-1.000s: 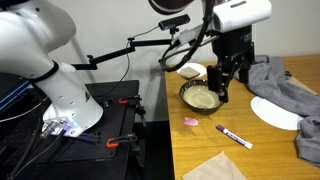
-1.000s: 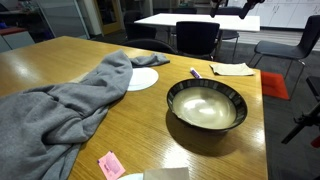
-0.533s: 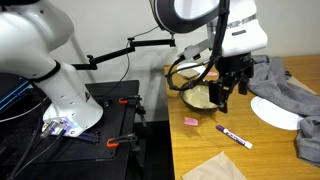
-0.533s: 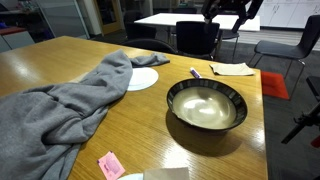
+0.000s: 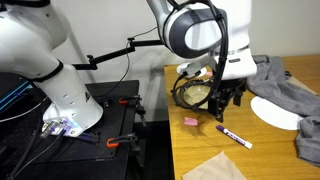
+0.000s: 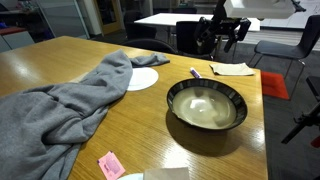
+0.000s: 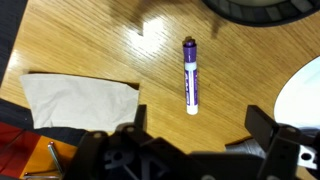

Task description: Put the marker in the bowl

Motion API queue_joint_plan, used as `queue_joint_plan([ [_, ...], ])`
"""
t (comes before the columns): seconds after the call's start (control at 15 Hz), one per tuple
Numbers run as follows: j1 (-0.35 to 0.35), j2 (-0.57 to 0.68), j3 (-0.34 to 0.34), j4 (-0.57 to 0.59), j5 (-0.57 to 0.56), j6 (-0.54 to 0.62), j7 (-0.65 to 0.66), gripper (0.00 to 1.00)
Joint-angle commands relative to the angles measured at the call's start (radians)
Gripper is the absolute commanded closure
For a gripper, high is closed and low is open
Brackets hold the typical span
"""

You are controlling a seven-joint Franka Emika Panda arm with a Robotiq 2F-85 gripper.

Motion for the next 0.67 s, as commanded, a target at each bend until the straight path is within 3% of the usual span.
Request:
queue_joint_plan([
  [0.0,0.057,0.081,-0.054,0.049,0.044,0.045,-0.03,0.0],
  [0.6,0.034,0.209,-0.028,0.132,0.299,0.023,-0.291,0.0],
])
